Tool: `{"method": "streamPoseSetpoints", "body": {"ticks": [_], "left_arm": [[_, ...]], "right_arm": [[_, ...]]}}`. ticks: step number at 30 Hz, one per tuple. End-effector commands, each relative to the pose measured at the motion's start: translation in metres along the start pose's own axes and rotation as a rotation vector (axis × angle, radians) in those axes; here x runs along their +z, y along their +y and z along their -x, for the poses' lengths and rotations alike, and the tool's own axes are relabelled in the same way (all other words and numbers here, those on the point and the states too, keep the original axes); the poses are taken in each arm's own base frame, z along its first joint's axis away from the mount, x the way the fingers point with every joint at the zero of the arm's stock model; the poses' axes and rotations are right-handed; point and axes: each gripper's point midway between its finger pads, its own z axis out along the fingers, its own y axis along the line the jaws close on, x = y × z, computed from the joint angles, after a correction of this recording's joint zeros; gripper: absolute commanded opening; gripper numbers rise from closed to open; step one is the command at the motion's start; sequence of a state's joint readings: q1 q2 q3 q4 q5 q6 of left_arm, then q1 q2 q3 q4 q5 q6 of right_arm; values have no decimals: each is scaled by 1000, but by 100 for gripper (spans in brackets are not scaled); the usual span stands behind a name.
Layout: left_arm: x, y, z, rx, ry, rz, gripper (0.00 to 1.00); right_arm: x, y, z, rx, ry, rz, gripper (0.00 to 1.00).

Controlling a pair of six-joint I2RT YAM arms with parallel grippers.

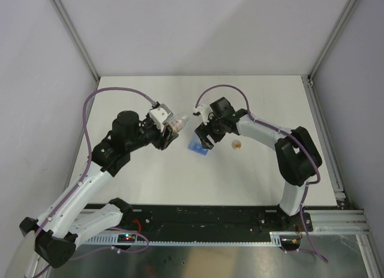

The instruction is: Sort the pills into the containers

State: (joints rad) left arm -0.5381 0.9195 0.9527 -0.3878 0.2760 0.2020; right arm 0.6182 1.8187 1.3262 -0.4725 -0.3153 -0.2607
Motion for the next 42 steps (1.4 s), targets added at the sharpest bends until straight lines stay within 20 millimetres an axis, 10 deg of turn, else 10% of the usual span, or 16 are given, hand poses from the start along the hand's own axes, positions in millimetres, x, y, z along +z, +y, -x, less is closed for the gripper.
{"method": "streamPoseSetpoints", "body": {"ticks": [1, 21, 42], "left_arm": [[-8, 0, 16, -6, -67, -4, 0], [-12, 1, 21, 5, -75, 0, 0], [-4, 2, -9, 32, -7, 0, 0]], "right_arm": [[18, -6, 4, -53, -5, -47, 82], [56, 15, -19, -118, 92, -22, 76], [42, 19, -32, -86, 136, -65, 40]]}}
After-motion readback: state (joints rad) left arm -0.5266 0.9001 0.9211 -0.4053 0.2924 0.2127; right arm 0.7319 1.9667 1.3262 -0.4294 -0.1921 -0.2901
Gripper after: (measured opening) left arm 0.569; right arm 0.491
